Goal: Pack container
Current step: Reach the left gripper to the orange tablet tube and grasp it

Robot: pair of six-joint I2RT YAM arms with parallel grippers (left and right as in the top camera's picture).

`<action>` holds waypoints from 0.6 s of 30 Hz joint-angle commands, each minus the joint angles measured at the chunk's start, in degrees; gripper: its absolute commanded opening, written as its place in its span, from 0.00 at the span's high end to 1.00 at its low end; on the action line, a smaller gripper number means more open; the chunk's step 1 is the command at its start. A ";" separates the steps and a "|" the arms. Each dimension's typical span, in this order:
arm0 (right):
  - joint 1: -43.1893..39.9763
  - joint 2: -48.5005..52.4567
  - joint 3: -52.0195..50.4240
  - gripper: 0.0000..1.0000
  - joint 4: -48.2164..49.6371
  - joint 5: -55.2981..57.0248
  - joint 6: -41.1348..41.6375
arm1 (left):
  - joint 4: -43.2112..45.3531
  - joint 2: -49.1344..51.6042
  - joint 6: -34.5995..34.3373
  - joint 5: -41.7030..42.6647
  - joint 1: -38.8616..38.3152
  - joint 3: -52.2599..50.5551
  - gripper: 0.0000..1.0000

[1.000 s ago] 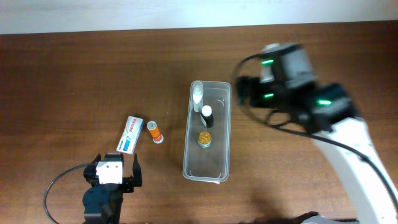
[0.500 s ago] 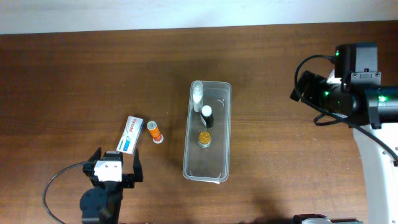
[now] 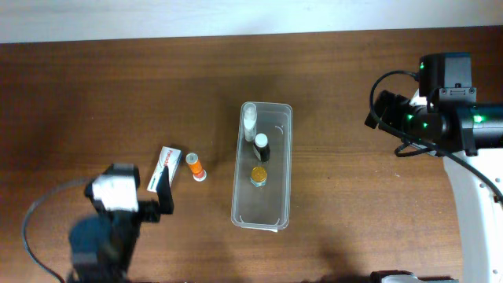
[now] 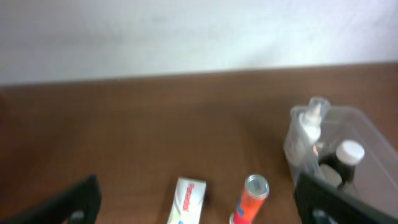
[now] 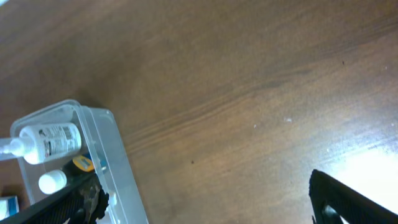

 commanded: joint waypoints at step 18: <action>-0.42 0.15 0.66 0.02 0.04 0.35 0.02 | -24.50 56.68 -1.57 25.16 0.31 41.44 0.01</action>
